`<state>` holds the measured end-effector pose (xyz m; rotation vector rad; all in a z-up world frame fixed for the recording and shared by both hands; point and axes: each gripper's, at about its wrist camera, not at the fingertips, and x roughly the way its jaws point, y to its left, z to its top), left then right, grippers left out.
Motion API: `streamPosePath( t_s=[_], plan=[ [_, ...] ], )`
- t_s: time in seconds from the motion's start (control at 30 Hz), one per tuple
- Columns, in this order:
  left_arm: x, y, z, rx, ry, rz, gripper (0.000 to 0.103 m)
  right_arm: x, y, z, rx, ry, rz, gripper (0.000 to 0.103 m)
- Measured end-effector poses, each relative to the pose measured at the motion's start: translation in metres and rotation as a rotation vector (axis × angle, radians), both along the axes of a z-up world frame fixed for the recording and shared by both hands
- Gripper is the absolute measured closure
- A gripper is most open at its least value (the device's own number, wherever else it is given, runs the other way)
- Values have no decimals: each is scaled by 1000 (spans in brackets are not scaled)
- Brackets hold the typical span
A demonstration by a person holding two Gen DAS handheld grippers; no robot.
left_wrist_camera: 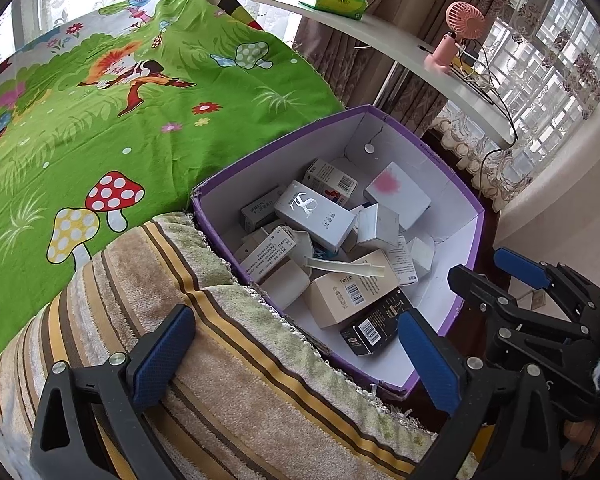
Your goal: Organize rigid objects
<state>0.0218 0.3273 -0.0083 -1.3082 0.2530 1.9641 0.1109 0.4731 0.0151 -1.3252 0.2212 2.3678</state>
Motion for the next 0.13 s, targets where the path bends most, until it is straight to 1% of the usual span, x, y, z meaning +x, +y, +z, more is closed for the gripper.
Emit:
streamPosePath(
  t_s=[0.13],
  plan=[
    [-1, 0, 1, -4, -2, 1, 1, 0, 0, -1, -1, 0, 0, 34]
  ],
)
